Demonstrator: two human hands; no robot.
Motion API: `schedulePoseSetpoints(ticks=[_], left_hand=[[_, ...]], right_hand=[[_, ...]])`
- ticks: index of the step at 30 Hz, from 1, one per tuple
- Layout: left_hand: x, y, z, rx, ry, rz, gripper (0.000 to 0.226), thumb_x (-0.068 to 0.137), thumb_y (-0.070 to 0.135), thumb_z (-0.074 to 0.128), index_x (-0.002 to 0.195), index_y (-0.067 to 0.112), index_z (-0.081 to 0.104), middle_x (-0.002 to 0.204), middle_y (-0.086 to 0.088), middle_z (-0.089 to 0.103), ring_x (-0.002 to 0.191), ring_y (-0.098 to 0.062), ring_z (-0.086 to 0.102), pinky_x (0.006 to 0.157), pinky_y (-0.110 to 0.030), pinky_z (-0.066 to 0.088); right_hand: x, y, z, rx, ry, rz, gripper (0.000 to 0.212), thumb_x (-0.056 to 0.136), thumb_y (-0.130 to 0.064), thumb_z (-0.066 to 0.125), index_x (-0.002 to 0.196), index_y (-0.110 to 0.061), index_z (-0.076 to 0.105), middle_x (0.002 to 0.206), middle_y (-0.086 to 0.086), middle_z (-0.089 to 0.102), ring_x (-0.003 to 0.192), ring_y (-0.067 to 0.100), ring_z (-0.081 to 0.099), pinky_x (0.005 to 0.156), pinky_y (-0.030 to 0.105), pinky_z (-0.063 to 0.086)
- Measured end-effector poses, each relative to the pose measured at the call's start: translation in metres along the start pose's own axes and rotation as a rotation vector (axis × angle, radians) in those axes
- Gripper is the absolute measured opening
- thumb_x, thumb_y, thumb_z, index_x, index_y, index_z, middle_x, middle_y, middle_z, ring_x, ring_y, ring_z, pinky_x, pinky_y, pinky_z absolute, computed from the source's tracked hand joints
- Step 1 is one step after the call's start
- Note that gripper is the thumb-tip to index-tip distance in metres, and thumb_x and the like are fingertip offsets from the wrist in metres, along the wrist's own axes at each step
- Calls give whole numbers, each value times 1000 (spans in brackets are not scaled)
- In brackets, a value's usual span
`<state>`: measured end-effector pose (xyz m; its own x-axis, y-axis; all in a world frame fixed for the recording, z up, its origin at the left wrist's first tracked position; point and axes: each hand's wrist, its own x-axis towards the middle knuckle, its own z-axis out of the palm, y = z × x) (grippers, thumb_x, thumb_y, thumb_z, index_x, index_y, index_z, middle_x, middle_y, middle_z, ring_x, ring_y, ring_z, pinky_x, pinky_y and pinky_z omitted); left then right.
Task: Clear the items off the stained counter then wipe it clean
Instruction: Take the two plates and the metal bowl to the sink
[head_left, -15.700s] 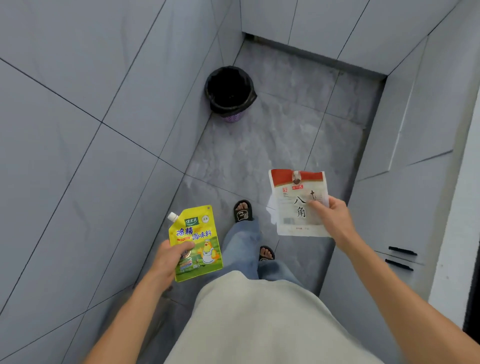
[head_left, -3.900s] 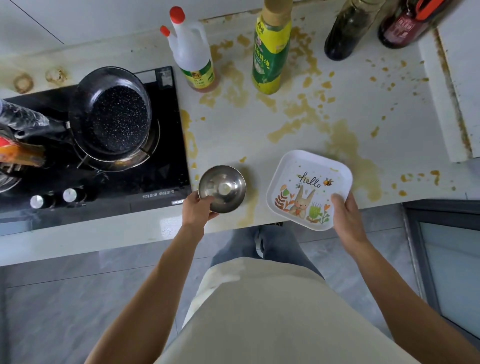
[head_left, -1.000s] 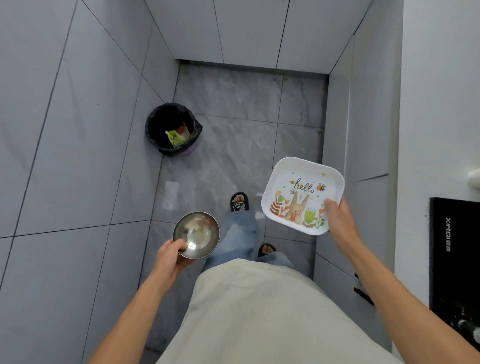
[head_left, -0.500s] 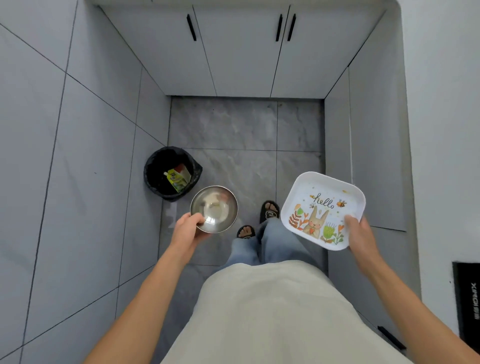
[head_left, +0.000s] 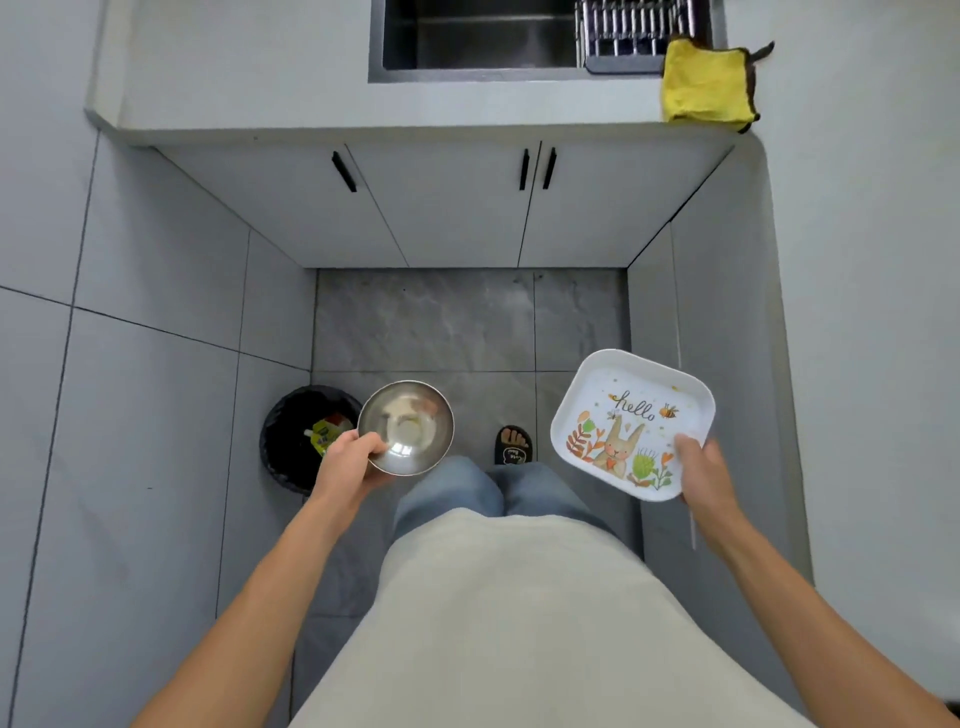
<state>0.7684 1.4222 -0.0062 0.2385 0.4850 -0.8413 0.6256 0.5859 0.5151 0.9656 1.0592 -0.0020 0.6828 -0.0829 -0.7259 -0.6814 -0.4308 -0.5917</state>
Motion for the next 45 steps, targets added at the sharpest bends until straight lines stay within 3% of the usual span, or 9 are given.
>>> schedulePoseSetpoints(ticks=[6,12,15,19,23,28,32,38,45], left_hand=[[25,33,-11,-43,73,-47,17,93,-1,57,82,11,55,78,-3,56,74,-18,56,56,-27,56],[74,83,-22,-113,78,-127,6,92,-1,57,94,4,58,88,-12,58,84,-24,59,88,-47,59],[100,124,-20,-138,74,-127,7,92,-2,58,89,4,59,84,-11,61,78,-23,62,81,-42,61],[132,188,-7,-148,23,-77,5,92,0,59,90,4,63,85,-9,69,81,-23,70,72,-38,65],[159,258,20,-77,-56,4,6,91,3,61,87,7,61,85,-6,67,78,-18,72,72,-33,65],[189,334,60,-27,-162,60,14,91,5,62,82,11,53,86,-5,60,82,-23,70,79,-38,65],[210,382,92,-8,-198,89,10,90,4,61,87,9,53,91,-7,59,88,-26,68,80,-38,65],[228,414,119,-20,-146,52,13,91,6,61,96,11,50,98,-12,57,92,-27,68,80,-37,66],[223,402,116,-35,-24,-53,7,92,6,62,98,8,58,91,-11,61,85,-25,64,67,-32,61]], right_hand=[[42,-99,58,1,-106,-74,33,104,-23,43,134,-31,54,117,-7,75,101,16,75,78,35,60],[80,-190,120,14,-149,-143,32,102,-26,44,129,-37,57,111,-13,78,96,9,77,76,31,62],[89,-228,144,25,-161,-144,29,104,-26,43,117,-47,58,108,-20,77,95,3,76,68,22,61],[99,-259,160,12,-121,-141,27,104,-26,43,115,-46,57,117,-12,75,104,12,74,81,32,58],[110,-270,159,-3,-85,-115,31,105,-23,42,132,-31,56,123,-5,73,111,19,72,94,45,58],[125,-276,145,28,-21,-53,31,108,-22,42,136,-27,55,123,-3,73,109,19,72,81,35,57],[149,-285,129,23,16,-10,29,107,-25,43,132,-33,55,122,-5,74,107,18,73,86,38,57],[199,-335,115,27,29,-2,27,105,-27,45,115,-48,60,110,-14,78,94,6,77,81,36,58],[247,-423,142,4,-51,-71,34,105,-22,44,128,-43,59,111,-19,76,95,-1,74,76,26,55]])
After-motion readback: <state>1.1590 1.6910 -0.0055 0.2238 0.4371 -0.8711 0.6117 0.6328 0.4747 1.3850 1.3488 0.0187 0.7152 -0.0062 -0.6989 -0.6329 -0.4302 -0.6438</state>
